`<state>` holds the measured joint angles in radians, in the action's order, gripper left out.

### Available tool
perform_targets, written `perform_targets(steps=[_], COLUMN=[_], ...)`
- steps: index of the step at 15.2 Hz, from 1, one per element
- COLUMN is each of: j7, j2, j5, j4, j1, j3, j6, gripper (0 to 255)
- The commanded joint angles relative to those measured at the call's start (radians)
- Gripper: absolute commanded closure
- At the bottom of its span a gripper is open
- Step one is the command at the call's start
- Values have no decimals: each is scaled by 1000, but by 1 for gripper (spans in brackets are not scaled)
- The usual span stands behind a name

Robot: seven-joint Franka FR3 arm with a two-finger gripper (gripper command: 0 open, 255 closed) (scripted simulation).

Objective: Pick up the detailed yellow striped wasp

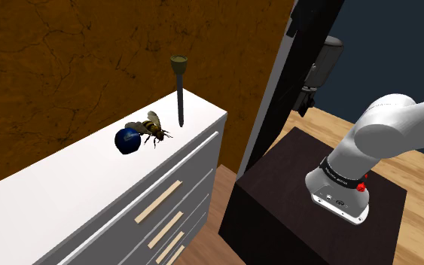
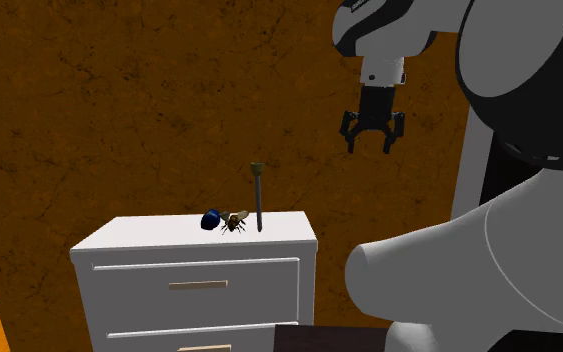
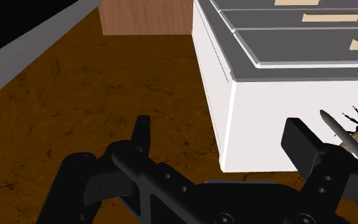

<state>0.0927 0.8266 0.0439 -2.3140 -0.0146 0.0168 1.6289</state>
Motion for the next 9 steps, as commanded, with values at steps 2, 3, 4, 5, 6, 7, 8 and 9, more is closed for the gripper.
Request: perform_targets(steps=[2, 3, 4, 5, 6, 7, 8, 9], j7=[-14, -27, -40, -53, -66, -79, -92, -104], j2=[-7, -15, -24, -35, -47, -61, -75, -91], j5=[12, 24, 36, 48, 60, 71, 82, 93], j4=[-16, -31, -45, -58, -70, -80, -90, -98], j1=[7, 13, 20, 27, 34, 41, 47, 54], j3=[15, 30, 45, 60, 76, 92, 107, 123], j6=[26, 52, 79, 106, 133, 160, 188, 215], gripper=[0, 0, 0, 0, 0, 0, 0, 0])
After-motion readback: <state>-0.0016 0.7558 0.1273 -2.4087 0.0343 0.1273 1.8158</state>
